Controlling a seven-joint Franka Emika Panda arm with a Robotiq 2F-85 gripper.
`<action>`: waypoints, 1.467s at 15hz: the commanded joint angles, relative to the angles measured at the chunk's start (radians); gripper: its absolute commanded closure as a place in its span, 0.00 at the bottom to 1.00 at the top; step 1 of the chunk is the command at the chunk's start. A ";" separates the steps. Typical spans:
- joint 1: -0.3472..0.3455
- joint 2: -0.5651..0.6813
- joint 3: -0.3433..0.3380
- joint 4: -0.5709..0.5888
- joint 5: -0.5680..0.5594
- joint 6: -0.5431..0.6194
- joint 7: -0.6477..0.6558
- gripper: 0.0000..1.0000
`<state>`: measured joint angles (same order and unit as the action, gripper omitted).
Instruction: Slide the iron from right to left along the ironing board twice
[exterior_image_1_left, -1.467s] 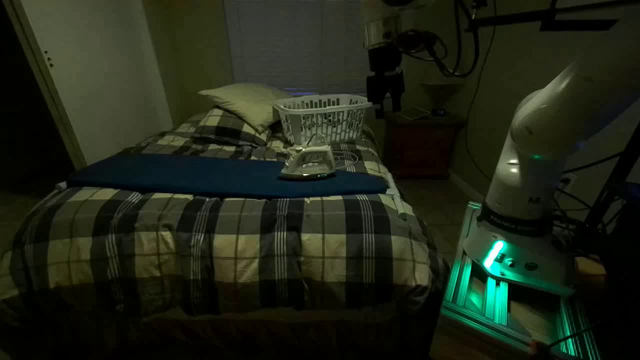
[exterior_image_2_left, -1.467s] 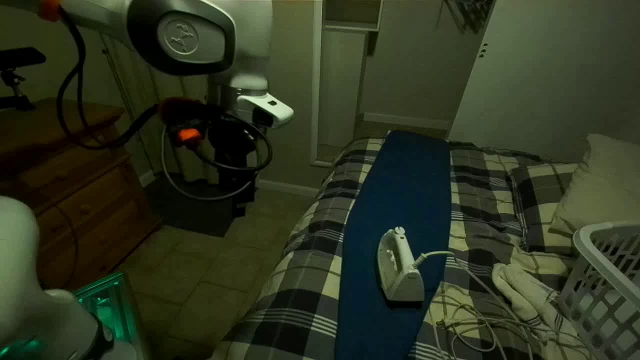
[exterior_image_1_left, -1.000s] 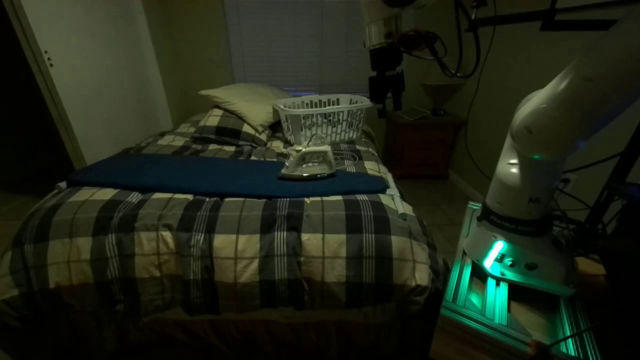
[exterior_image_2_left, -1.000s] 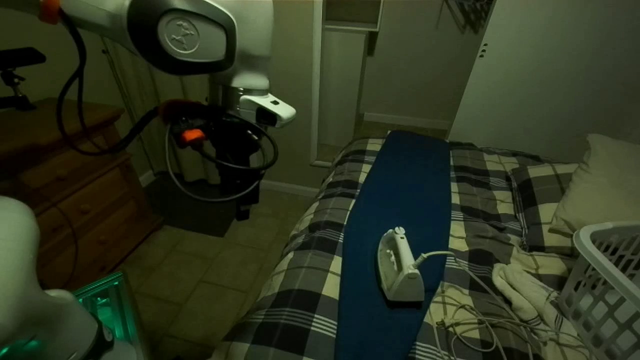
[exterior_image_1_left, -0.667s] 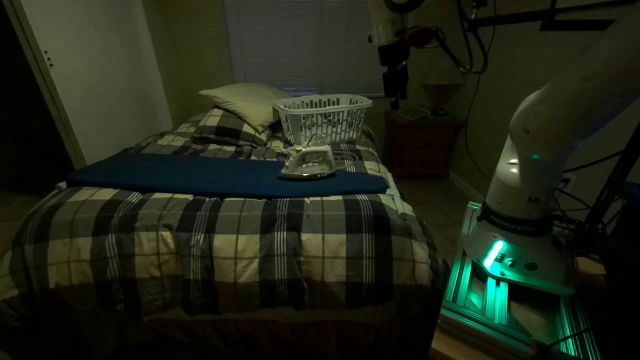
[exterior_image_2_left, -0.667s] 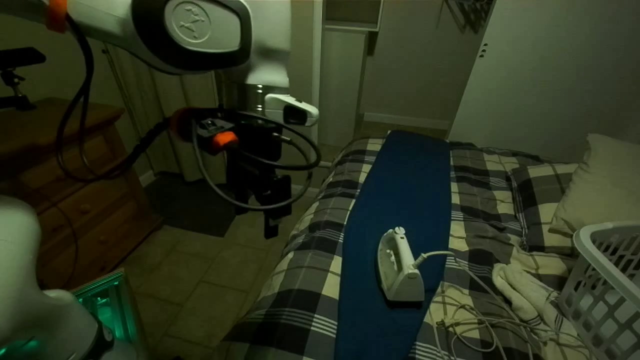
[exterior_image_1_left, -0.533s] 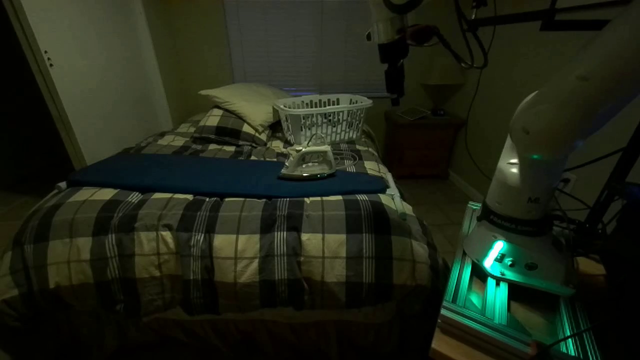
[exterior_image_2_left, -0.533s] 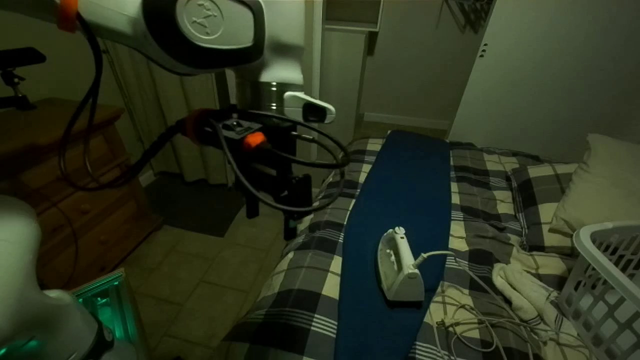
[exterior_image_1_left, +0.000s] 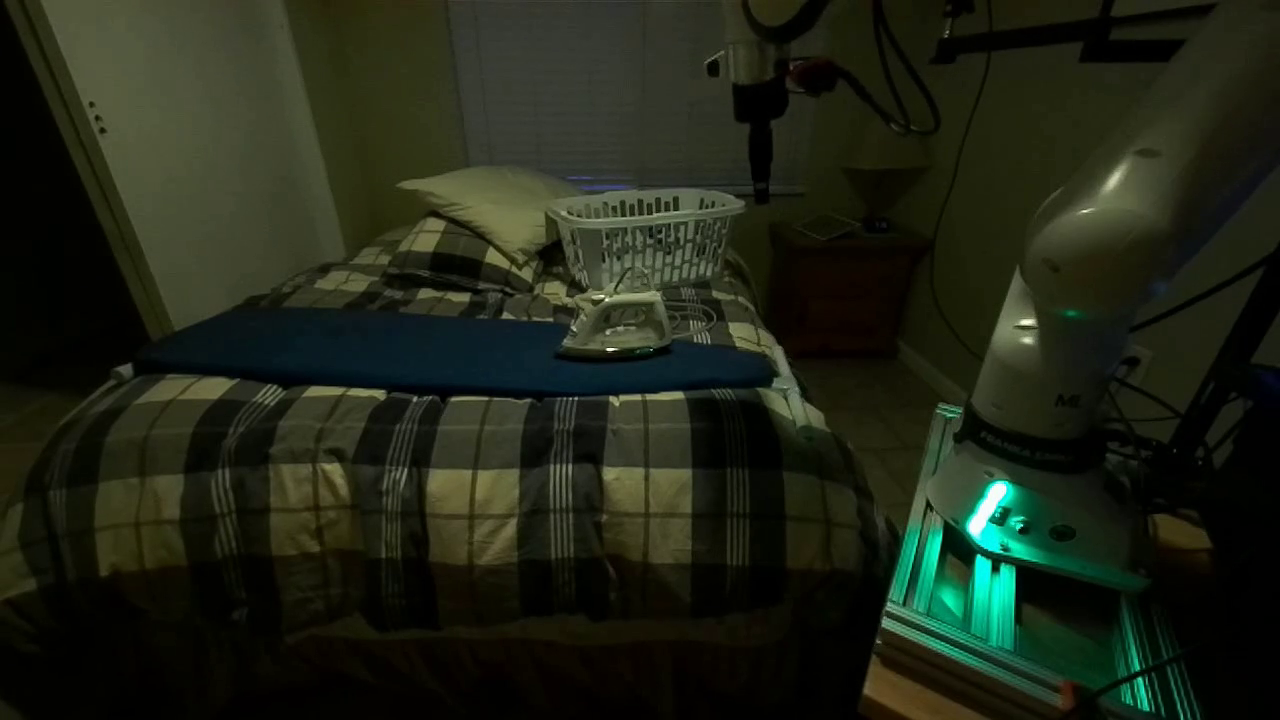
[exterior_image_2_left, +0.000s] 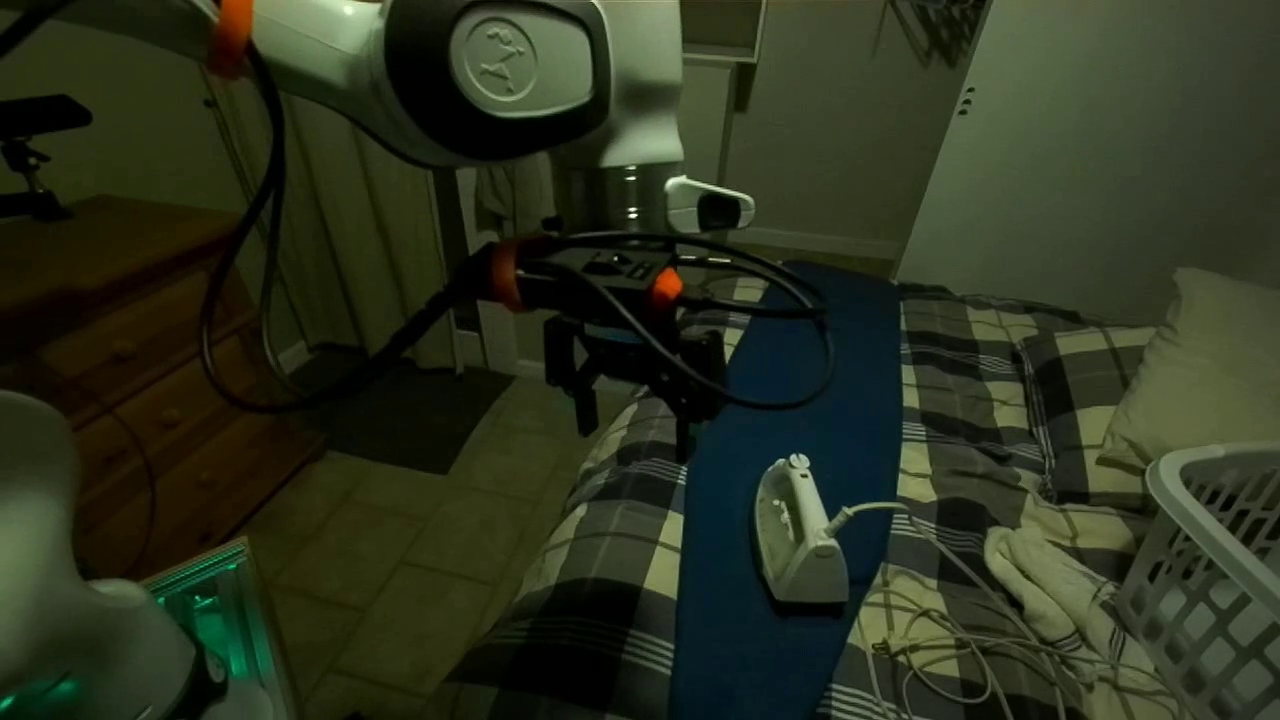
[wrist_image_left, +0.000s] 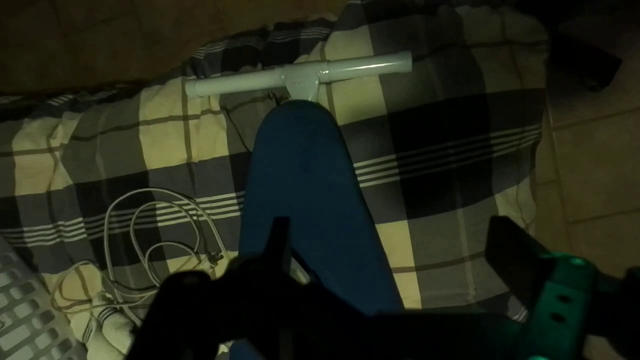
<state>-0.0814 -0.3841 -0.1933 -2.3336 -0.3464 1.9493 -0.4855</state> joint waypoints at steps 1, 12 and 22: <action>-0.003 0.000 0.004 0.002 0.002 -0.002 -0.002 0.00; -0.015 0.262 -0.113 0.110 0.115 0.431 -0.281 0.00; -0.095 0.607 -0.018 0.385 0.518 0.361 -0.697 0.00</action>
<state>-0.1296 0.1091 -0.2606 -2.0645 0.1271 2.3523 -1.1119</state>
